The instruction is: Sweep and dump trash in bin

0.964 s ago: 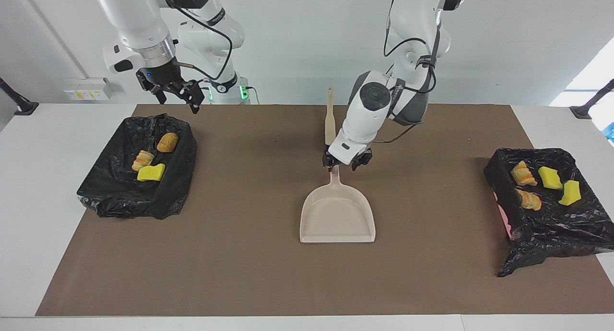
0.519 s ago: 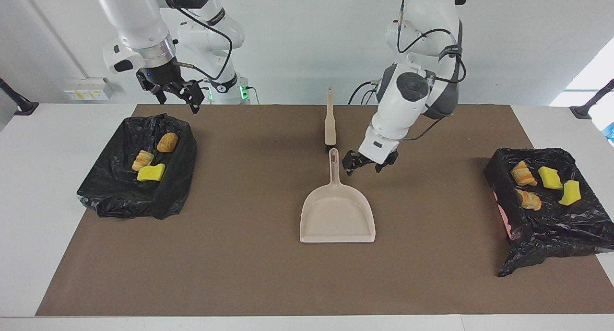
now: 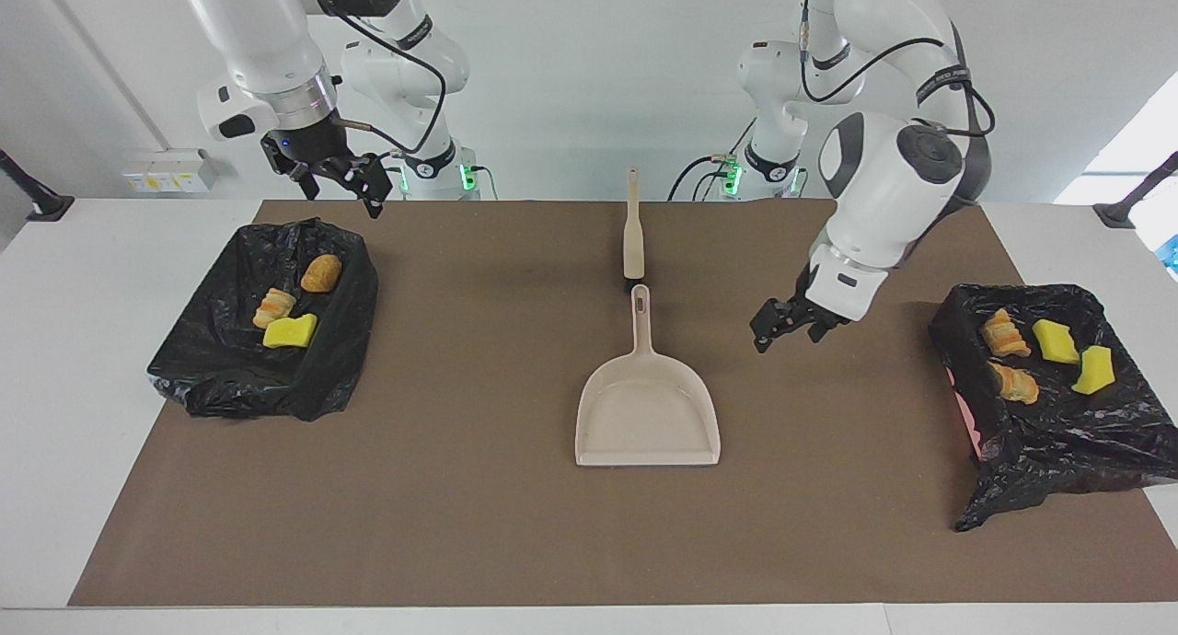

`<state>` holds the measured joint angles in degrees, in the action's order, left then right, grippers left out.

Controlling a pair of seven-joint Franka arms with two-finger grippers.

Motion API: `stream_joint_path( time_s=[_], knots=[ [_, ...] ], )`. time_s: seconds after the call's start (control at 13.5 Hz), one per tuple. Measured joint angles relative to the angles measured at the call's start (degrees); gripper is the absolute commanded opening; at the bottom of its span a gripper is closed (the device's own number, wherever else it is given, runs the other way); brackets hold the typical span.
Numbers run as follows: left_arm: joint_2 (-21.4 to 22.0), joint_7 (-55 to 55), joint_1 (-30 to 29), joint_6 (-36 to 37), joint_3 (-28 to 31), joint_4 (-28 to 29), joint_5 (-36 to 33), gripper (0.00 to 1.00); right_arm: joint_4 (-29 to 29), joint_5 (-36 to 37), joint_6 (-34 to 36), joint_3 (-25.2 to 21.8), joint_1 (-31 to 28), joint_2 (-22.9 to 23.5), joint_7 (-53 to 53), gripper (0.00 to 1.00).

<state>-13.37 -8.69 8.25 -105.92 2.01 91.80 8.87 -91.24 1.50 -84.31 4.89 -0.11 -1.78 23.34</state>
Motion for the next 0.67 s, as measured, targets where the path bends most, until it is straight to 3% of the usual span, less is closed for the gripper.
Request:
stream_joint_path(
  time_s=[0.3,0.67],
  knots=[
    [1.30,6.78,-2.75,8.54,0.54,-4.37,-3.87,1.00,0.00,0.00,0.00,0.00,0.00,0.00,0.00,1.00],
    [6.98,10.12,-2.76,15.49,0.75,-5.11,-5.18,1.00,0.00,0.00,0.00,0.00,0.00,0.00,0.00,1.00]
  ],
)
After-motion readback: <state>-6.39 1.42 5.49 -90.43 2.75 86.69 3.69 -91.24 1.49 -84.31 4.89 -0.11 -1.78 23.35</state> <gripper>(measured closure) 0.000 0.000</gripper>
